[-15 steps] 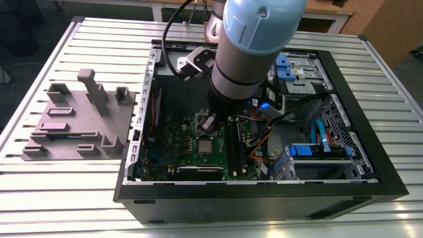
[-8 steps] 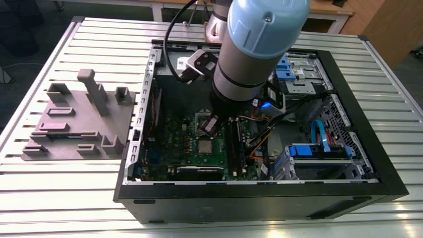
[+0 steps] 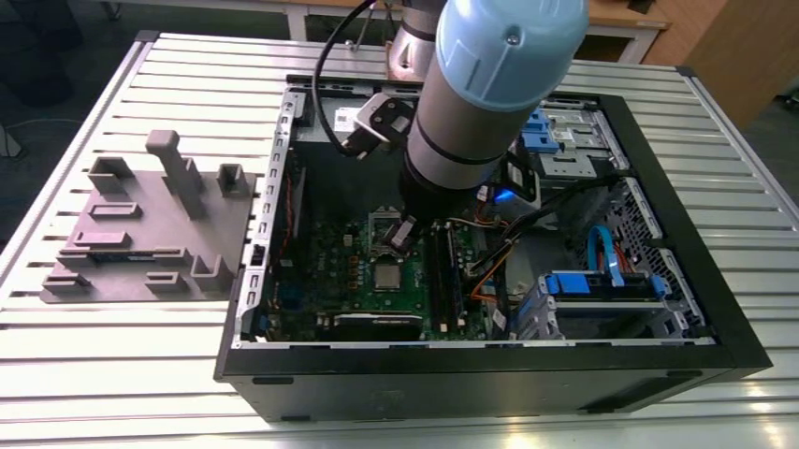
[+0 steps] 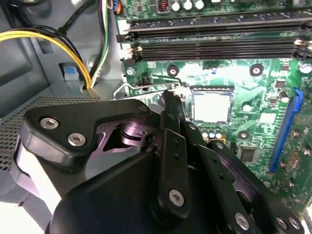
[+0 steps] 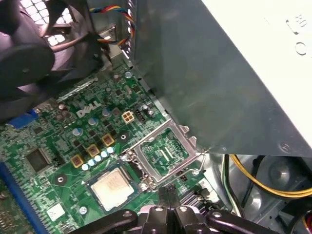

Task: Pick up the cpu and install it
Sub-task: 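Close the cpu cover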

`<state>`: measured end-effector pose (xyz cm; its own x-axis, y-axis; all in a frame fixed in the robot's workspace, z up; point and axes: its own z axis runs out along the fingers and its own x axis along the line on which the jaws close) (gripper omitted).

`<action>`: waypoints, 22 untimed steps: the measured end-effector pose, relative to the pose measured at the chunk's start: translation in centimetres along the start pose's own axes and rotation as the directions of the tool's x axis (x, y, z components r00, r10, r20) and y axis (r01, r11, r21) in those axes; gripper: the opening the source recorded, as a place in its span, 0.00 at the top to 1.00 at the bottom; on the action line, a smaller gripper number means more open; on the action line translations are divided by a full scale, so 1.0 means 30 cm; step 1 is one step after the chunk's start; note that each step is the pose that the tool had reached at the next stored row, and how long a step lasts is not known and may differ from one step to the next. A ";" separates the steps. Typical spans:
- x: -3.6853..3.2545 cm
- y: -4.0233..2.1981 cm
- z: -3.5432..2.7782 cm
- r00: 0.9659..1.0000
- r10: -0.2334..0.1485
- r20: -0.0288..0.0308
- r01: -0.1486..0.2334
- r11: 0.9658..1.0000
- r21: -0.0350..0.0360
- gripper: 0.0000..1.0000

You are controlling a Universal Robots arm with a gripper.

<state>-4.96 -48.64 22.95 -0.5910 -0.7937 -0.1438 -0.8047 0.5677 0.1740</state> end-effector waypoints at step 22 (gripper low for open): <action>-0.050 -0.016 0.057 0.997 -0.005 0.083 0.010 0.998 -0.061 0.90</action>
<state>-3.78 -47.34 21.42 -0.5898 -0.7755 -0.2251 -0.8056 0.5453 0.2317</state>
